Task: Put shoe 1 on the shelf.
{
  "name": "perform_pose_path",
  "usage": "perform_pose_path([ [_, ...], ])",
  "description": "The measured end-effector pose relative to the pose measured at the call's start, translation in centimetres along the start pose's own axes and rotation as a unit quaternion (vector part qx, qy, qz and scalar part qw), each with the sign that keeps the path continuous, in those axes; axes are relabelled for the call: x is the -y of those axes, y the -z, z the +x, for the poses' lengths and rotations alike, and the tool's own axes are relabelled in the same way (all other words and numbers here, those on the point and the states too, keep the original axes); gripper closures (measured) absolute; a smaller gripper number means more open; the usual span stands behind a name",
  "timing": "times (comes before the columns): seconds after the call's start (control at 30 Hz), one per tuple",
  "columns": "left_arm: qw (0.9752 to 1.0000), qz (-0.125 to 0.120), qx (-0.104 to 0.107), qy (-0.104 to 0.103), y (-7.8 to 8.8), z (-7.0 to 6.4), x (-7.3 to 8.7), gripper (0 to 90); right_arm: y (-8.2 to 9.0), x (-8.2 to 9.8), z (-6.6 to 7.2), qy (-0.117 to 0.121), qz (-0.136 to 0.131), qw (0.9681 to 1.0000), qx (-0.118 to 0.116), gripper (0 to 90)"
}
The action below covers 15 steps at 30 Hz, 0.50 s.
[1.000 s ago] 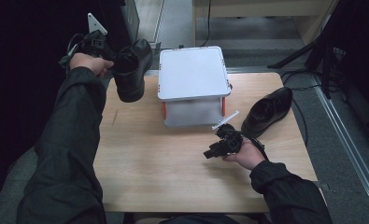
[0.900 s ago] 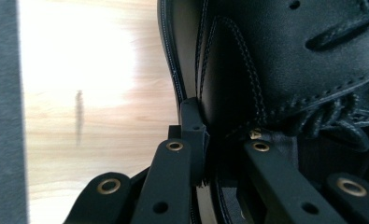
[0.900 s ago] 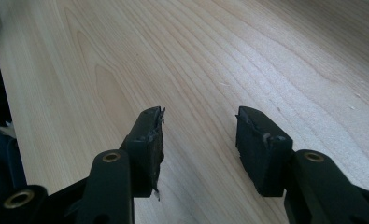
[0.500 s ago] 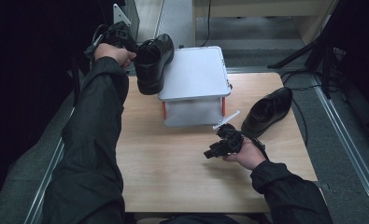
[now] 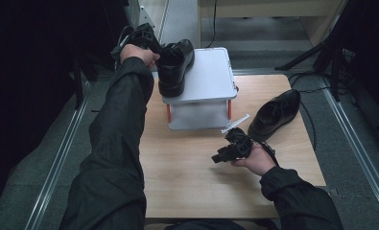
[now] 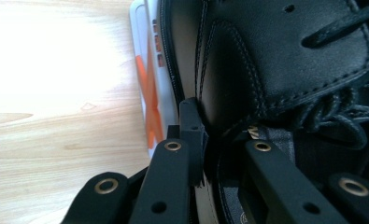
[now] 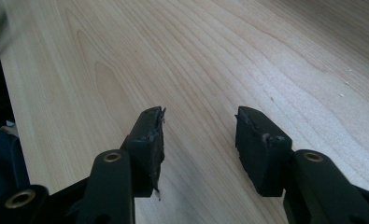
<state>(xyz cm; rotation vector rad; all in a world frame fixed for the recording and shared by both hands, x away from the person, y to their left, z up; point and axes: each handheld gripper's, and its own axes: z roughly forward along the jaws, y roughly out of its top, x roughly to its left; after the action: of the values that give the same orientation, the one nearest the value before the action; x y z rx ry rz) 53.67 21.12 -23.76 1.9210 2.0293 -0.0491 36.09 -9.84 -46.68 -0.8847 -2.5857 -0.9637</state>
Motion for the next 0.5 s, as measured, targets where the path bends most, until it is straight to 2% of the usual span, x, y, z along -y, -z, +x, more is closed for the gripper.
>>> perform_pose_path([
  [0.1,1.0000,0.004,0.001,0.002,-0.23,-0.44,0.02,83.0,0.05,0.07,-0.04,-0.001,0.000,1.0000,0.001,52.2],
  [0.27,0.9998,0.010,0.016,0.010,-0.45,-0.80,0.18,80.6,0.19,0.25,-0.08,-0.001,-0.003,1.0000,0.005,52.4],
  [0.5,0.9995,0.011,0.030,0.006,-0.80,-1.28,0.76,76.0,0.21,0.37,-0.01,0.000,0.000,1.0000,0.007,52.7],
])
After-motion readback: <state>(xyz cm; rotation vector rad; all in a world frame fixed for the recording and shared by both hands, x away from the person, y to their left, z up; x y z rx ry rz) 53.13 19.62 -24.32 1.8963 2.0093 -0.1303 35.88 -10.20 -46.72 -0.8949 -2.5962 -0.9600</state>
